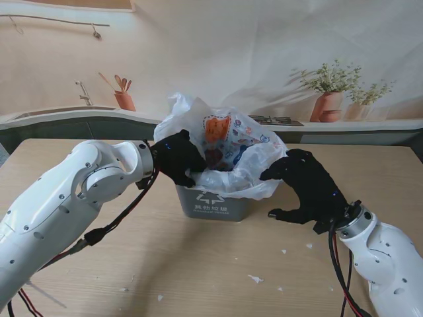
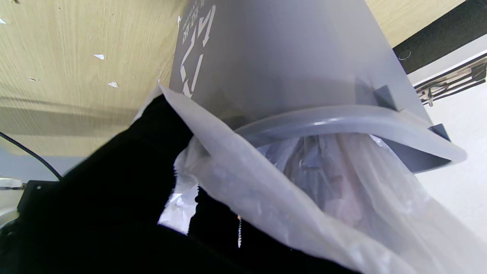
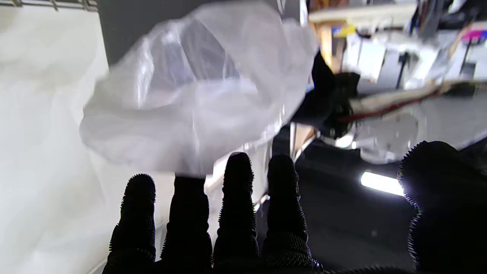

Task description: Fit the garbage bag over the bin

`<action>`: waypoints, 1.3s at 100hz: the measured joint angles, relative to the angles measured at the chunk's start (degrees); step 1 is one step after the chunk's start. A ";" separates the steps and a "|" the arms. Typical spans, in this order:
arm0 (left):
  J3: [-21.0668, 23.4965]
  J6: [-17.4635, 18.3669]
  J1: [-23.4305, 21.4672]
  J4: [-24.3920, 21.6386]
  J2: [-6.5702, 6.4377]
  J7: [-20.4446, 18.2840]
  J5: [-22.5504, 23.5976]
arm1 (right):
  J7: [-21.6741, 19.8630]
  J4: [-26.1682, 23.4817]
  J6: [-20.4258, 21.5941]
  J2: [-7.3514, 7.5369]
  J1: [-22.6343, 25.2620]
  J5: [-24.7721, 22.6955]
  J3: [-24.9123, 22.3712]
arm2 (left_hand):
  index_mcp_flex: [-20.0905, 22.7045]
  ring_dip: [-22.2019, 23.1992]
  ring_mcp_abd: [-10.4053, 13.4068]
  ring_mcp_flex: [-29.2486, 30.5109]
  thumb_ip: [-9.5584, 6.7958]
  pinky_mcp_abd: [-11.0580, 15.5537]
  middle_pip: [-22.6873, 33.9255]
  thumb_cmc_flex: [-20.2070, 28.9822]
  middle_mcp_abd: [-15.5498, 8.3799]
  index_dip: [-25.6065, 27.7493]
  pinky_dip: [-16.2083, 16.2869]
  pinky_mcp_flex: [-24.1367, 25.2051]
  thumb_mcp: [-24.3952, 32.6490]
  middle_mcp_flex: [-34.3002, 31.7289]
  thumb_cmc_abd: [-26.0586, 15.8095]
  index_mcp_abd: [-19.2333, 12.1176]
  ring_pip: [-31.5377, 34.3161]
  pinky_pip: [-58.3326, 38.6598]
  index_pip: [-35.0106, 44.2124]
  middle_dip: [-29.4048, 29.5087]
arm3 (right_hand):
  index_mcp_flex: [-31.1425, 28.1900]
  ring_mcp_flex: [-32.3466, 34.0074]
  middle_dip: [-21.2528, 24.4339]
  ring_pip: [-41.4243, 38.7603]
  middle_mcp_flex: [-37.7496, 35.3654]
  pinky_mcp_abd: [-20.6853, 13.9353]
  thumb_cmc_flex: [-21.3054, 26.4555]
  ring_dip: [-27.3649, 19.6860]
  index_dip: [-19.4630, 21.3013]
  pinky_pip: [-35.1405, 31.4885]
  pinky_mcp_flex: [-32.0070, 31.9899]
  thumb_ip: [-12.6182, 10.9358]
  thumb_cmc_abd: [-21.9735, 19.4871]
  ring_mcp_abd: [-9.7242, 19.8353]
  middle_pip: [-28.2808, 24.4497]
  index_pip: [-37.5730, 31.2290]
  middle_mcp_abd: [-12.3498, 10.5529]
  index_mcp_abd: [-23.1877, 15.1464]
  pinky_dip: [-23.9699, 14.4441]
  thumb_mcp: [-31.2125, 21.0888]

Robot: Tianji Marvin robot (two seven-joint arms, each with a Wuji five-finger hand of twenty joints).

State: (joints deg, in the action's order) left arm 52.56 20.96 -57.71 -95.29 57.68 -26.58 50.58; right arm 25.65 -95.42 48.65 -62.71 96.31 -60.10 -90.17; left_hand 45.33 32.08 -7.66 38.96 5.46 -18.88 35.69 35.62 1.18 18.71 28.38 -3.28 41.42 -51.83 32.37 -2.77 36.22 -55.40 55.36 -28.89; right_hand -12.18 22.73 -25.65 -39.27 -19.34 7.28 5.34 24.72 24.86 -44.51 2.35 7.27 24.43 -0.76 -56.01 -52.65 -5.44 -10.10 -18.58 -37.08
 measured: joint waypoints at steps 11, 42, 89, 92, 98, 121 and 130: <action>-0.17 -0.23 0.08 0.07 0.03 0.00 0.05 | -3.23 -1.79 0.77 -1.29 0.90 10.70 -0.74 | 0.52 0.52 0.00 0.08 0.00 0.00 0.01 0.00 -0.03 -0.13 0.00 -0.04 0.05 -0.18 0.00 -0.12 0.02 0.00 0.37 -0.74 | -0.07 0.00 0.14 0.05 0.00 1.27 0.00 -0.10 0.00 0.44 0.46 0.00 0.01 -0.35 0.67 0.55 0.07 0.00 -0.55 -1.23; -0.57 -0.39 0.34 0.32 0.07 0.04 0.01 | -1.74 -5.34 -2.61 -1.98 -1.30 8.37 1.51 | 0.58 0.56 0.03 0.10 0.00 0.00 0.01 0.00 -0.08 -0.23 0.00 -0.06 0.08 -0.69 0.01 -0.25 0.62 0.00 1.58 -2.19 | -2.60 0.00 0.41 -0.01 -1.33 1.27 5.71 -0.13 0.00 -0.29 1.40 0.00 0.08 -0.51 0.81 0.68 0.79 0.88 -3.21 -0.10; -0.94 -0.24 0.77 0.80 0.11 0.21 -0.33 | -9.50 2.44 -9.96 1.68 -17.24 -1.18 14.97 | 0.70 0.59 0.07 0.20 0.00 0.00 0.00 0.00 -0.10 -0.77 0.00 -0.07 0.10 -0.79 0.01 -0.28 0.63 0.00 2.27 -2.85 | -6.68 2.14 0.42 1.34 -6.06 1.26 14.27 -0.77 -1.49 -1.04 2.72 0.00 0.21 -1.08 2.33 1.62 1.42 2.99 -1.73 4.22; -0.98 -0.24 0.83 0.85 0.11 0.21 -0.36 | -10.22 2.67 -9.97 1.74 -17.38 -0.91 15.13 | 0.70 0.59 0.07 0.20 0.00 0.00 0.00 0.00 -0.10 -0.81 0.00 -0.07 0.10 -0.80 0.01 -0.28 0.63 0.00 2.27 -2.85 | -6.68 2.14 0.42 1.45 -6.06 1.26 14.27 -0.81 -1.71 -1.04 2.72 0.00 0.21 -1.08 2.33 1.62 1.42 2.99 -1.59 4.22; -0.99 -0.24 0.89 0.88 0.11 0.19 -0.36 | -12.87 2.95 -9.88 1.80 -17.41 1.05 15.22 | 0.71 0.59 0.07 0.20 0.00 0.00 0.00 0.00 -0.10 -0.84 0.00 -0.07 -0.04 -0.81 0.02 -0.28 0.63 0.00 1.94 -2.87 | -6.72 2.43 0.42 1.56 -6.08 1.26 14.25 -0.86 -2.11 -1.04 2.72 0.00 0.21 -1.08 2.37 1.62 1.42 2.99 -1.56 4.73; -1.29 -0.25 1.31 1.11 0.10 -0.26 -0.68 | -12.62 3.99 -9.88 1.78 -16.57 2.35 15.33 | 0.72 0.59 0.08 0.86 0.00 0.00 -0.01 0.77 -0.11 -0.87 0.00 -0.07 0.23 -1.43 0.02 -0.30 0.75 0.00 2.34 -3.09 | -8.18 2.87 0.71 2.80 -7.30 1.26 13.48 -1.39 -2.81 -1.02 2.72 0.00 0.21 -1.08 3.72 1.94 1.46 2.99 -0.51 4.77; -1.31 -0.27 1.34 1.18 0.10 -0.25 -0.63 | -12.90 4.41 -10.39 1.88 -16.55 1.72 15.76 | 0.72 0.60 0.09 0.86 0.01 0.00 -0.02 1.35 -0.12 -0.87 0.00 -0.07 0.22 -1.44 0.02 -0.30 0.75 0.00 2.39 -3.54 | -8.59 2.87 0.72 3.24 -7.30 1.26 13.48 -1.61 -2.88 -1.01 2.72 0.00 0.21 -1.08 3.75 1.94 1.46 2.99 -0.26 4.77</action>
State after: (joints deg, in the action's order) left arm 51.25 20.69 -56.36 -94.11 57.78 -26.83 49.95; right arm 12.75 -91.01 38.26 -60.83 79.76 -58.38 -74.41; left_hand 46.04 32.68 -7.58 39.81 5.47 -18.88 35.66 36.97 1.07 17.85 28.38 -3.36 41.63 -53.27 32.39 -3.08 36.97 -55.40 57.75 -32.43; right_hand -20.77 25.60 -24.93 -36.02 -26.64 8.54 18.82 23.12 21.98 -45.53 5.07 7.27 24.63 -1.84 -52.26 -50.71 -3.97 -7.11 -18.84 -32.31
